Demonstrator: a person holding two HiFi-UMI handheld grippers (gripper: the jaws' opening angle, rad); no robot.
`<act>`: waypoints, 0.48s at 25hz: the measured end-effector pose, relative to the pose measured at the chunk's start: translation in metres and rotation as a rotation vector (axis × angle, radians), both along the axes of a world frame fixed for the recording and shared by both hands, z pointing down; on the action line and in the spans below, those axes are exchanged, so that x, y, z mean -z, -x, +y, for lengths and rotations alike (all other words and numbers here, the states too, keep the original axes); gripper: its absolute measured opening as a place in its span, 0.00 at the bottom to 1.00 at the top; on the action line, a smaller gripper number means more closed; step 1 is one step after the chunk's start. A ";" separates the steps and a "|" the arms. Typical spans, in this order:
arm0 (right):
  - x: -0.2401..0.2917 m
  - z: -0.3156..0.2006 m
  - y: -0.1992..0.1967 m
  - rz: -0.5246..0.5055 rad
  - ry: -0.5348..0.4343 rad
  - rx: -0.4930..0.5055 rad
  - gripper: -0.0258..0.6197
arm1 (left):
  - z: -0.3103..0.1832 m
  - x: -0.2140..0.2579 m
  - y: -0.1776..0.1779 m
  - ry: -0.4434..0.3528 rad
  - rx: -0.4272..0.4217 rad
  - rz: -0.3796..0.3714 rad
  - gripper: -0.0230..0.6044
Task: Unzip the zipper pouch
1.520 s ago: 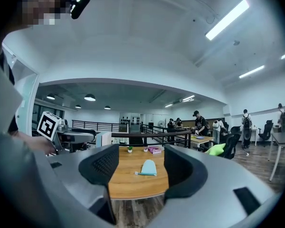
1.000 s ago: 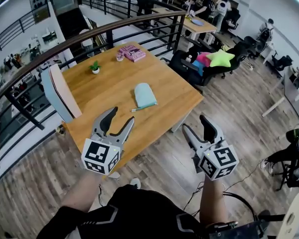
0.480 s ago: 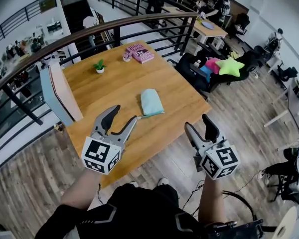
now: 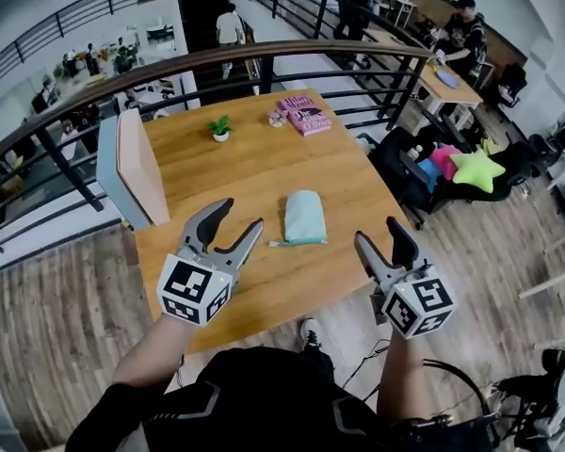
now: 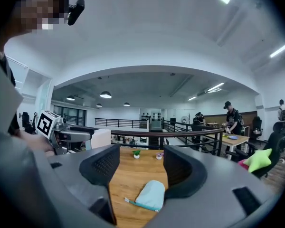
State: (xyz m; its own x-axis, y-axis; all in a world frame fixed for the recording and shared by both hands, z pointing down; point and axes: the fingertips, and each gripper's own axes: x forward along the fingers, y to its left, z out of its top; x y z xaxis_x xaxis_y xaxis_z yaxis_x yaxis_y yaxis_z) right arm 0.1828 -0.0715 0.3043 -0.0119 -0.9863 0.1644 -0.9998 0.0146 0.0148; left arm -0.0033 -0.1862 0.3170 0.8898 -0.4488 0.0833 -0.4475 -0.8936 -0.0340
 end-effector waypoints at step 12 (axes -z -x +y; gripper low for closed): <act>-0.016 -0.084 -0.097 -0.001 0.011 0.288 0.48 | -0.023 -0.019 -0.087 0.037 0.190 -0.052 0.44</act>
State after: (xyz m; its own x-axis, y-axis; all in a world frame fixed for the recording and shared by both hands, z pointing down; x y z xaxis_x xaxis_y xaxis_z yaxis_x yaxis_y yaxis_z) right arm 0.2797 -0.1550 0.3208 -0.2920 -0.9403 0.1748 -0.9543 0.2985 0.0120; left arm 0.0837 -0.2095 0.3356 0.7836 -0.6037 0.1465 -0.6065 -0.7945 -0.0297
